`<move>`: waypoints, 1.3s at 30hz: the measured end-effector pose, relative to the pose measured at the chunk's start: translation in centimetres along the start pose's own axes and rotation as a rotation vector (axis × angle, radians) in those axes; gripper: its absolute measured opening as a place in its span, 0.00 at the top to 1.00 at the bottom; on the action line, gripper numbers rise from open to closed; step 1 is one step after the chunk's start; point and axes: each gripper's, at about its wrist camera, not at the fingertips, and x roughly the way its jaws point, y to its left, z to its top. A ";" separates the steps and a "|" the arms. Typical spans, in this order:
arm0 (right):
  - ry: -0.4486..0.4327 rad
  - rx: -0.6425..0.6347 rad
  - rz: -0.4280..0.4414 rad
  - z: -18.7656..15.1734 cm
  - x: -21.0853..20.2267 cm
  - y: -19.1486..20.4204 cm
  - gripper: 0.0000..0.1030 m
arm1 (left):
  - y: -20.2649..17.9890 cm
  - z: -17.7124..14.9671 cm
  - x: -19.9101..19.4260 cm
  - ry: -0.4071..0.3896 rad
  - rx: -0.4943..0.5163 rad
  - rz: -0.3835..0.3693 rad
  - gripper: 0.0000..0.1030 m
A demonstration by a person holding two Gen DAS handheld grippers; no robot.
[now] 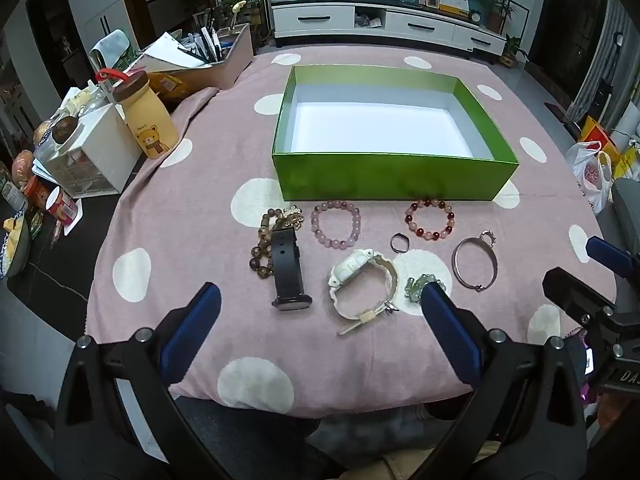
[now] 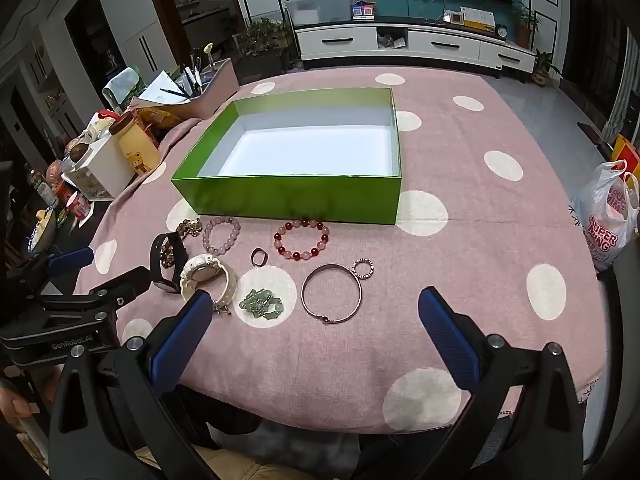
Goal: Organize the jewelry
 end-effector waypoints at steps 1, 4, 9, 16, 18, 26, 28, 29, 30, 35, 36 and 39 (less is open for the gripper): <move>0.001 0.000 0.000 0.0 0.0 0.0 0.01 | 0.0 0.0 0.0 -0.003 0.001 0.000 0.02; 0.002 -0.002 -0.001 0.0 0.0 0.0 0.01 | 0.0 0.0 -0.1 -0.004 0.000 -0.003 0.02; -0.006 -0.005 -0.002 0.0 -0.1 0.1 0.01 | 0.2 0.2 0.2 -0.001 0.004 0.000 0.02; -0.009 -0.008 -0.002 0.0 -0.4 0.3 0.01 | -0.3 -0.1 -0.3 -0.004 0.009 0.000 0.02; -0.009 -0.009 -0.002 0.0 -0.5 0.3 0.01 | -0.4 -0.1 -0.3 -0.004 0.009 -0.004 0.02; -0.009 -0.009 -0.002 0.1 -0.5 0.2 0.01 | -0.5 -0.1 -0.4 -0.009 0.011 -0.006 0.02; -0.009 -0.010 -0.002 0.1 -0.6 0.2 0.01 | -0.4 -0.1 -0.4 -0.008 0.011 -0.006 0.02; -0.010 -0.009 -0.001 0.0 -0.6 0.2 0.01 | -0.4 -0.1 -0.4 -0.008 0.011 -0.006 0.02; -0.010 -0.009 -0.001 0.0 -0.6 0.2 0.01 | -0.4 -0.1 -0.4 -0.009 0.011 -0.007 0.02; -0.010 -0.011 -0.001 0.0 -0.6 0.5 0.01 | -0.4 -0.1 -0.4 -0.008 0.011 -0.007 0.02; -0.010 -0.010 -0.002 0.0 -0.6 0.5 0.01 | -0.4 -0.1 -0.4 -0.008 0.011 -0.006 0.02; -0.011 -0.011 -0.002 0.0 -0.6 0.5 0.01 | -0.4 -0.1 -0.4 -0.008 0.011 -0.007 0.02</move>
